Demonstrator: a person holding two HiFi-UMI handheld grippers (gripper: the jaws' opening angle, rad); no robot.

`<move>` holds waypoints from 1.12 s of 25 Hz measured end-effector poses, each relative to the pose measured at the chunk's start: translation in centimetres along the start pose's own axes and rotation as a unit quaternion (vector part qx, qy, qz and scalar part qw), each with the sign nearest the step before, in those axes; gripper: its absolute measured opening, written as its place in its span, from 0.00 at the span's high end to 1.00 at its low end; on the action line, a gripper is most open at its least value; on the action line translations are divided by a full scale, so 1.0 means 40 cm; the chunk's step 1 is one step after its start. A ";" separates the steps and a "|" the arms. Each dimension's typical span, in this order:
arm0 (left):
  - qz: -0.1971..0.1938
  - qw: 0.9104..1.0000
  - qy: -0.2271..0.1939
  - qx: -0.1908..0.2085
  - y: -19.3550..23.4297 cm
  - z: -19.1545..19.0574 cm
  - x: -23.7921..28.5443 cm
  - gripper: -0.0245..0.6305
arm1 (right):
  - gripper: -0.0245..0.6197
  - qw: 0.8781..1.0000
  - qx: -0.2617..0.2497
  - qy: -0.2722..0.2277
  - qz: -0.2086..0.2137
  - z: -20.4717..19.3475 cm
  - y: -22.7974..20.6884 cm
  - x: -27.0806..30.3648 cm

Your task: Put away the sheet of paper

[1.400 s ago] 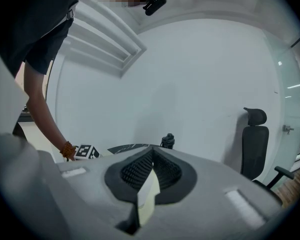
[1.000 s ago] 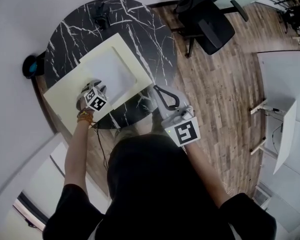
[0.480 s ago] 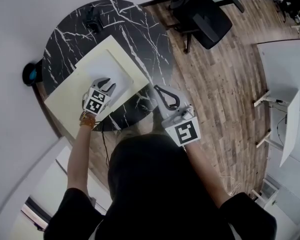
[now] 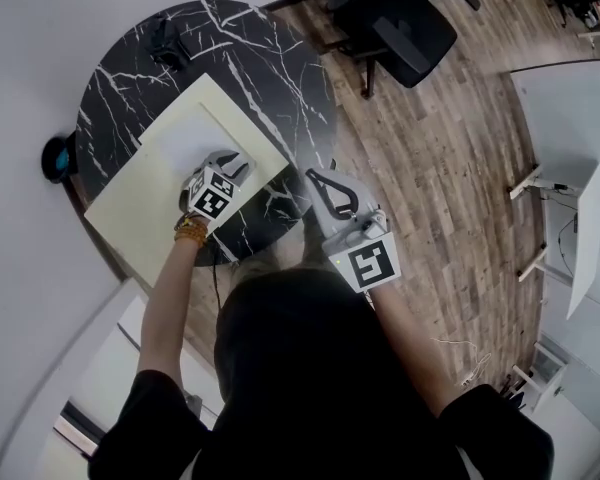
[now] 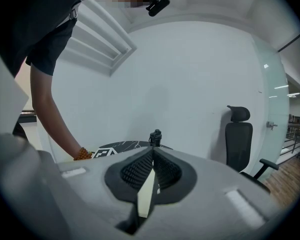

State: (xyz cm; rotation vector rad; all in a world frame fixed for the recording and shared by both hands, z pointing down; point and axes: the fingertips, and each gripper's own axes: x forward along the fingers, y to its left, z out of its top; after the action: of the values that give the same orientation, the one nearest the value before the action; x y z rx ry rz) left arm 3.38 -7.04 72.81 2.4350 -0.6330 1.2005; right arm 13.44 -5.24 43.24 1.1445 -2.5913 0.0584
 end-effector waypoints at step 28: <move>-0.041 0.998 -0.030 -0.047 -0.011 0.045 -0.008 0.76 | 0.96 1.000 0.009 0.004 -0.009 -0.007 -0.025 0.004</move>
State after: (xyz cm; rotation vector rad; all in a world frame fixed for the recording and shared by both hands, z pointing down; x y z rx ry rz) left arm 4.62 -7.47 71.45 2.4019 -0.5862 1.0452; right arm 14.14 -5.97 43.47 1.1703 -2.5783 0.0826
